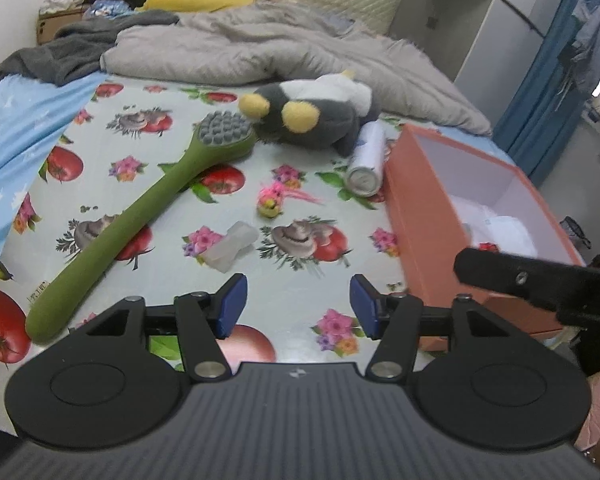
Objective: Organize soft objects
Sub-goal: 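Withdraw both tools and move the left tool toward the clear plastic cup, then grasp the clear plastic cup with the left tool while the right tool grasps the pink feathered toy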
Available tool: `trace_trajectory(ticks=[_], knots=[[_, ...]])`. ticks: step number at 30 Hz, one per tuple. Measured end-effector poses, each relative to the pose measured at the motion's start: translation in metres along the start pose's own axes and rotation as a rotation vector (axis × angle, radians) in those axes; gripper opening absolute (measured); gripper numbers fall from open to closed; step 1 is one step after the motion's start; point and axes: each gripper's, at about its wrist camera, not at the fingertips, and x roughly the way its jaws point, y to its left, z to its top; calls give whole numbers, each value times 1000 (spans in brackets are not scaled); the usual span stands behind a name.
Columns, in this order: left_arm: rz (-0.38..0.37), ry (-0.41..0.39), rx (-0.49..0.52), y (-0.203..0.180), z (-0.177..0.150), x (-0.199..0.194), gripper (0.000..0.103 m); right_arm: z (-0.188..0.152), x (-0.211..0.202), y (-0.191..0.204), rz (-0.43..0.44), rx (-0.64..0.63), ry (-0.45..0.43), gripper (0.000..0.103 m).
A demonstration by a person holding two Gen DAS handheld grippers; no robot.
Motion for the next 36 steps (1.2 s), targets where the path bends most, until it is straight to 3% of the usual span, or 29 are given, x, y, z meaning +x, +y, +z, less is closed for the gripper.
trace_trajectory(ticks=[15,25,36], knots=[[61,105,74,35,21,97,67,18,95,0,-31,38,20,54],[33,143,105,54,37,158,67,34,166,-12,-41,99,82,54],[-22,154,77,72,43,181,66,47,237,-13,-40,131,139,54]])
